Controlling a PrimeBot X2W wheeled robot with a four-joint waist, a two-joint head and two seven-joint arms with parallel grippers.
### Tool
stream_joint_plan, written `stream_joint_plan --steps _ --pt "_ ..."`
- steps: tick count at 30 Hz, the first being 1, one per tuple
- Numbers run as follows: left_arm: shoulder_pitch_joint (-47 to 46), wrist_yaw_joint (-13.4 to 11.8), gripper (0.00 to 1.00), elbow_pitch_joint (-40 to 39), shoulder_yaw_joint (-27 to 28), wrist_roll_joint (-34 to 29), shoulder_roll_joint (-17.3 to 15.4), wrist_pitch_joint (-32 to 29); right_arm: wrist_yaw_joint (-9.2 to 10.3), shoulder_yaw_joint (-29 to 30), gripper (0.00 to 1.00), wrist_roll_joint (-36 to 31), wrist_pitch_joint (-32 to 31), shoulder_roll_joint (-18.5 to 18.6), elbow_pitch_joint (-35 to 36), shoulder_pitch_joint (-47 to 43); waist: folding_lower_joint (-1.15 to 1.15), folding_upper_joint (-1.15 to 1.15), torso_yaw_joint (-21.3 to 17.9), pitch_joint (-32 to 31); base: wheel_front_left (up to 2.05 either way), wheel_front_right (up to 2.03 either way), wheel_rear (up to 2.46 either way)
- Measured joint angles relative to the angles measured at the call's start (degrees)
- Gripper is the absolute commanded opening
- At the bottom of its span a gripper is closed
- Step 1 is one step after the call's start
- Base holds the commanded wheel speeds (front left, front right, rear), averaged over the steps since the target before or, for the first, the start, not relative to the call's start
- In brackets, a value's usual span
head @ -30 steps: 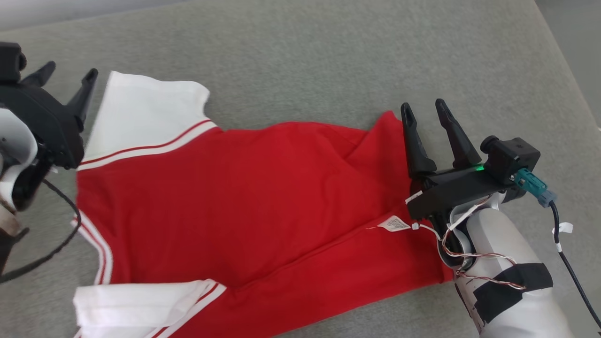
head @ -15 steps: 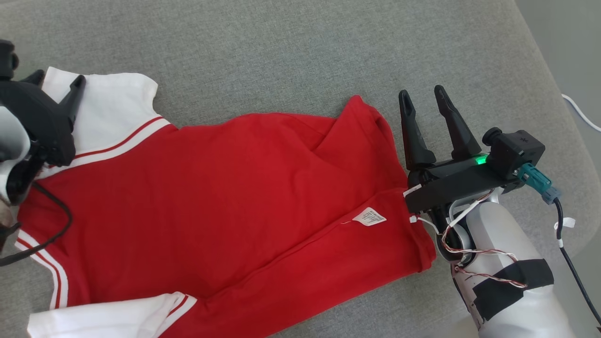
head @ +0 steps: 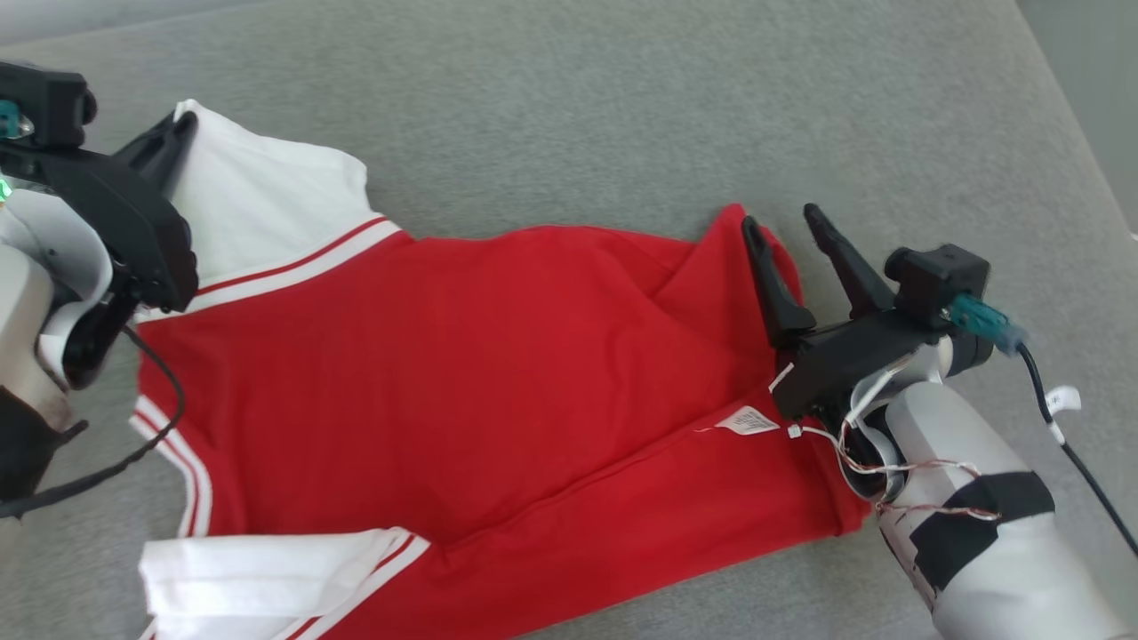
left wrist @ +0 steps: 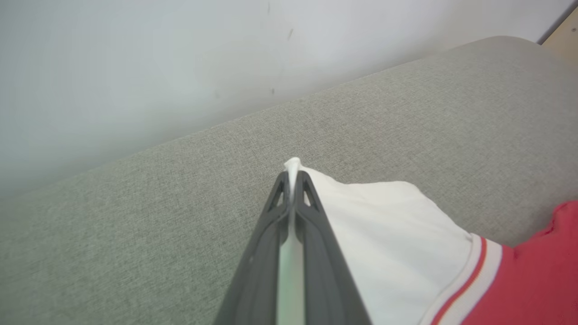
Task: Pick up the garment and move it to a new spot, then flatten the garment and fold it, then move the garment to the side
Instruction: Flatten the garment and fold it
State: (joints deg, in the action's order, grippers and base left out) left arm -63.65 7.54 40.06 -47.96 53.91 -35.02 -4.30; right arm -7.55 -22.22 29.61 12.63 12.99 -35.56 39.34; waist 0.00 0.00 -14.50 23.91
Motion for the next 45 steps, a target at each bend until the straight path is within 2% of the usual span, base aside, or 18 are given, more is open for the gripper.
stream_joint_plan --steps 12,22,23,24,25,26,27,33,39,45 --pt "0.25 0.00 0.00 0.22 -4.25 3.36 1.70 4.68 0.00 -5.33 1.00 6.35 -12.72 3.96 -4.00 5.73 0.00 0.00 3.92 -2.97 0.00 0.00 0.00" --pt "-0.04 0.00 0.00 0.57 -7.01 5.55 2.02 6.75 0.00 -7.01 1.00 9.15 -18.13 5.12 -4.80 6.31 0.00 0.00 4.55 -3.13 0.00 0.00 0.00" --pt "-0.17 0.00 0.00 0.60 -7.27 5.71 2.02 6.81 0.00 -7.20 0.91 9.31 -18.91 5.09 -5.03 6.32 0.00 0.00 4.58 -3.06 0.00 0.00 0.00" --pt "-0.30 0.00 0.00 0.65 -7.57 5.83 2.04 6.83 0.00 -7.34 0.87 9.58 -19.56 5.06 -5.23 6.33 0.00 0.00 4.62 -2.97 0.00 0.00 0.00" --pt "-0.39 0.00 0.00 0.66 -7.86 5.99 2.07 7.05 0.00 -7.44 0.73 9.70 -19.82 5.05 -5.37 6.41 0.00 0.00 4.67 -2.87 0.00 0.00 0.00" --pt "-0.54 0.00 0.00 0.68 -8.20 6.17 2.07 7.22 0.00 -7.45 0.44 9.73 -20.14 5.06 -5.44 6.54 0.00 0.00 4.73 -2.76 0.00 0.00 0.00" --pt "-0.83 0.00 0.00 0.70 -8.48 6.30 2.05 7.24 0.00 -7.47 0.00 9.90 -20.14 5.05 -5.45 6.73 0.00 0.00 4.79 -2.64 0.00 0.00 0.00" --pt "-1.86 0.00 0.00 0.98 -9.83 7.30 1.92 7.77 0.00 -6.47 0.00 11.29 -19.50 4.70 -6.45 7.86 0.00 0.00 5.14 -2.01 0.00 0.00 0.00" --pt "-3.30 0.00 0.00 3.34 -9.43 8.65 -0.20 10.60 0.00 -1.03 0.00 12.12 -10.81 6.00 -9.36 10.50 0.00 0.00 5.52 -1.79 0.00 0.00 0.00" --pt "-2.68 0.01 0.00 3.44 -10.44 9.01 -0.40 13.12 0.00 -0.79 0.00 12.80 -7.56 6.13 -11.22 9.47 0.01 0.00 6.22 -2.76 0.00 0.00 0.00"
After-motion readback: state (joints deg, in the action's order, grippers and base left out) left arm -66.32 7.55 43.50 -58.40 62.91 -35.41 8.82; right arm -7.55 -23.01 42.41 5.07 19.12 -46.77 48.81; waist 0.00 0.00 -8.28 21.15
